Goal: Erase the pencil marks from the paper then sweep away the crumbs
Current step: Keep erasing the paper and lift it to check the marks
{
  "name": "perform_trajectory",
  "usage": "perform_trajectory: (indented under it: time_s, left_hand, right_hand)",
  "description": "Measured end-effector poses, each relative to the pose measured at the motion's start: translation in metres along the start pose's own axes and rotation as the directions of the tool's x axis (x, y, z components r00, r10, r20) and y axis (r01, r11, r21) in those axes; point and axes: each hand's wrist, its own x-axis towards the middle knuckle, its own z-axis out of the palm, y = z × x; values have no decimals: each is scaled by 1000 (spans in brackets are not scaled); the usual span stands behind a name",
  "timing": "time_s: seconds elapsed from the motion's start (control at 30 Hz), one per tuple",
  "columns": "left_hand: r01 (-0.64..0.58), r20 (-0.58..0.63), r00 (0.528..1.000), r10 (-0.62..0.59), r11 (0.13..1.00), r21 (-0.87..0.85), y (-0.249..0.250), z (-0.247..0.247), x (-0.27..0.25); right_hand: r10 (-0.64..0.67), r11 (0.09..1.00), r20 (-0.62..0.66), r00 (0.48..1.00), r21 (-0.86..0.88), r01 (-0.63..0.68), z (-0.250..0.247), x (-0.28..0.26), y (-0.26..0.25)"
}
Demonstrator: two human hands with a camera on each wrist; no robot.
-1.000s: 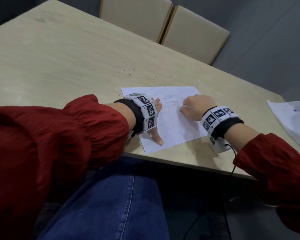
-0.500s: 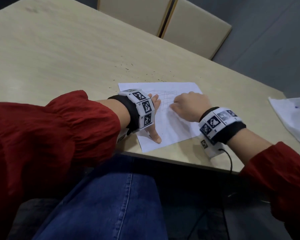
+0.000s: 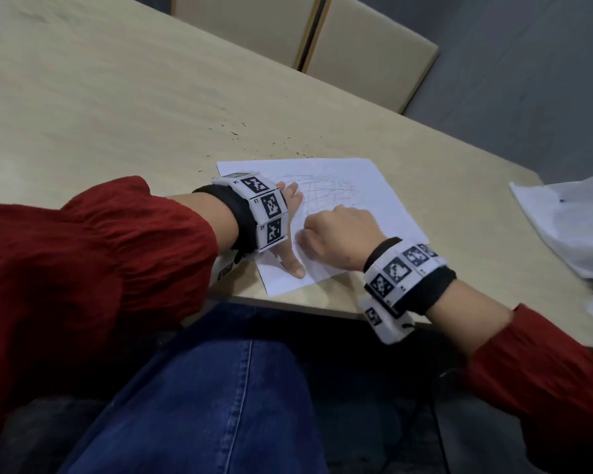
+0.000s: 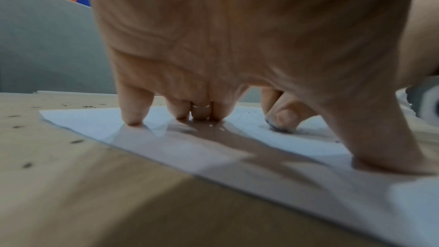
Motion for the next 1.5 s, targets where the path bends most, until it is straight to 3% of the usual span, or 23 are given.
perform_trajectory:
  time_s: [0.2, 0.4, 0.6, 0.67, 0.9, 1.07, 1.13, 1.23, 1.37, 1.5]
  left_hand:
    - [5, 18, 1000, -4, 1000, -4, 2, -1, -3]
    - [9, -6, 1000, -9, 1000, 9, 2, -2, -3]
    - [3, 0, 1000, -3, 1000, -31, -1, 0, -3]
    - [1, 6, 1000, -1, 999, -37, 0, 0, -4]
    - [8, 8, 1000, -7, 1000, -27, 2, -4, -6]
    - [12, 11, 1000, -12, 1000, -24, 6, -7, -11]
    - [13, -4, 1000, -13, 1000, -13, 6, -8, -12]
    - [8, 2, 1000, -8, 1000, -14, 5, -7, -13]
    - [5, 8, 1000, -5, 1000, -11, 4, -6, -10]
    - [7, -19, 1000, -7, 1000, -13, 10, -4, -14]
  right_hand:
    - [312, 946, 48, 949, -102, -306, -4, 7, 83]
    - [94, 995, 27, 995, 28, -95, -3, 3, 20]
    - [349, 937, 36, 936, -27, -348, 7, 5, 94]
    - [383, 921, 42, 923, -99, -378, 3, 5, 106]
    - [226, 973, 36, 973, 38, -228, 13, -10, 54]
    - [381, 924, 26, 924, 29, -382, 17, -12, 104]
    - [418, 908, 39, 907, -50, -416, 10, -9, 116]
    - [384, 919, 55, 922, -119, -375, 2, -4, 106]
    - [300, 951, 70, 951, 58, -304, 4, -2, 62]
    - [356, 930, 54, 933, 77, -360, 3, 0, 71]
